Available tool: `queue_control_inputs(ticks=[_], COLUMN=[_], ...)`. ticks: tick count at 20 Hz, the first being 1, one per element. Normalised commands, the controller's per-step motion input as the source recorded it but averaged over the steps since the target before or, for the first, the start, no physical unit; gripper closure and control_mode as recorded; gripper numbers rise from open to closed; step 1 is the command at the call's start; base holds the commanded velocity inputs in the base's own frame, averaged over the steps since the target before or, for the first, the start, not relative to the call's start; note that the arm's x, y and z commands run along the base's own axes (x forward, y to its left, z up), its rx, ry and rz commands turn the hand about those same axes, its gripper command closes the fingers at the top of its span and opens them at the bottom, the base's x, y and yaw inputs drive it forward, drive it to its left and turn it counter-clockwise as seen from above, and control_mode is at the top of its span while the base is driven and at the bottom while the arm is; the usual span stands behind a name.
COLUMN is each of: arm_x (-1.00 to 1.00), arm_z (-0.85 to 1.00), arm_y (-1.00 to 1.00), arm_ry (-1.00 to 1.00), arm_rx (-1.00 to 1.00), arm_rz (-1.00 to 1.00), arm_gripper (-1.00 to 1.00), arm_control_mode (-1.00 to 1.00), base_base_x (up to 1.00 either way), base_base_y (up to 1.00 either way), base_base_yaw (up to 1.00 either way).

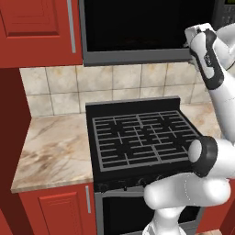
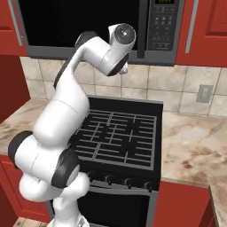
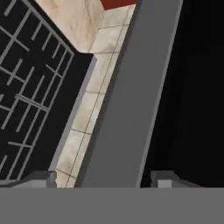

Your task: Transport the steak from the fridge to the microwave and turn on the microwave.

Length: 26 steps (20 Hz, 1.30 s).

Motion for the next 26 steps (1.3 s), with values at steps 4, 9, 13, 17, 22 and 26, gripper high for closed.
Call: queue_control_inputs(ticks=[4, 9, 13, 17, 22, 26], arm_x=[-0.73, -1.0, -1.0, -0.7, -0.08, 0.0], arm_z=[-0.69, -0.14, 0.2, 0.26, 0.01, 0.0], arm_y=[0.0, -0.05, -0.41, -0.56, -0.57, -0.63], arm_ry=[0.0, -0.01, -0.12, -0.12, -0.01, 0.01], arm_rx=[-0.01, 0.0, 0.0, 0.0, 0.0, 0.0], arm_rz=[0.55, 0.43, 0.31, 0.13, -0.08, -0.17], arm_gripper=[-1.0, -1.0, -1.0, -1.0, -1.0, -1.0], arm_control_mode=[-1.0, -1.0, -1.0, -1.0, -1.0, -1.0], base_base_x=[0.0, 0.0, 0.0, 0.0, 0.0, 0.0], base_base_y=[0.0, 0.0, 0.0, 0.0, 0.0, 0.0], base_base_yaw=[0.0, 0.0, 0.0, 0.0, 0.0, 0.0])
